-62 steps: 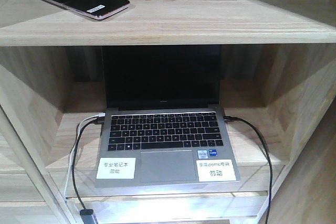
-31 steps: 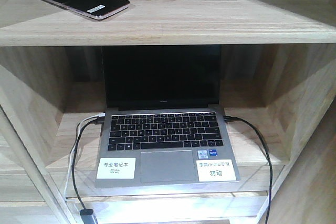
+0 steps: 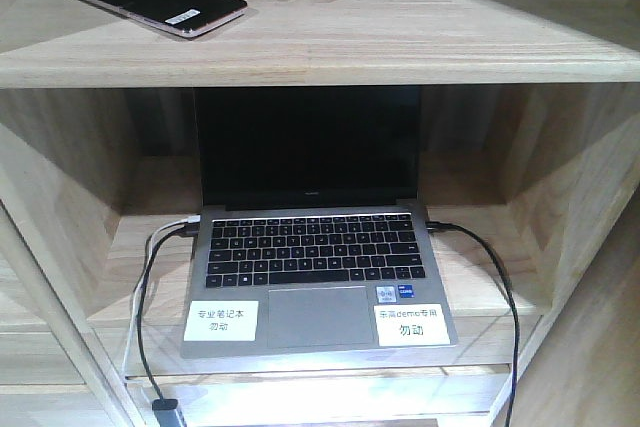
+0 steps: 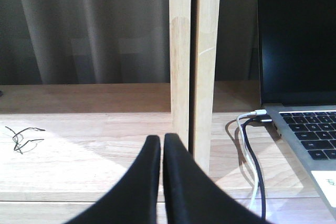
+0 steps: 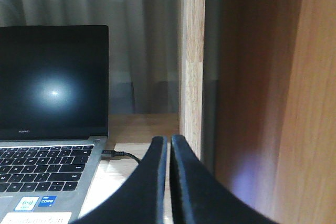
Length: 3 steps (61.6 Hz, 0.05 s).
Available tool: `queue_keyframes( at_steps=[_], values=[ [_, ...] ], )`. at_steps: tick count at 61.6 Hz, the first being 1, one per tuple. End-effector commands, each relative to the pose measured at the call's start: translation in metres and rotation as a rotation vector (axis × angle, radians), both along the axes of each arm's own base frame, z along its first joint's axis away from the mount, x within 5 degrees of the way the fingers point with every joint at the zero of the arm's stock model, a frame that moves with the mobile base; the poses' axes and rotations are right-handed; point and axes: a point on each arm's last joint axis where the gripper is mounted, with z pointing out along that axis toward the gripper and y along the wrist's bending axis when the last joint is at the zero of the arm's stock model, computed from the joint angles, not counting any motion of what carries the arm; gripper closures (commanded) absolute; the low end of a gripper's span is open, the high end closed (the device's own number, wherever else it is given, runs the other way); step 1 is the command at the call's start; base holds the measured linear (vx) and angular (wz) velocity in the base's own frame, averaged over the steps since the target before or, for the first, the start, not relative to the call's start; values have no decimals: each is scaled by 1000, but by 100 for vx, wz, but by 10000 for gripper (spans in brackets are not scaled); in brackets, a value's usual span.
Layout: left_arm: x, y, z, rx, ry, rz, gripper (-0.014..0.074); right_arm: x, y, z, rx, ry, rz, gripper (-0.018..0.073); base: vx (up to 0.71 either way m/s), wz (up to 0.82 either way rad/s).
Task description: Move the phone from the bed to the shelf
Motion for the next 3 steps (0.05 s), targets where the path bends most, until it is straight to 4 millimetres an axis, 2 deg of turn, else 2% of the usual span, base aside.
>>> queue_keyframes(
  at_steps=[1,3],
  values=[
    [0,0,4,-6,-69,4,595,-1,-1,4,-9,-83,-13,564,0,0],
    [0,0,4,-6,-69,4,595,-1,-1,4,-9,-83,-13,564,0,0]
  ],
)
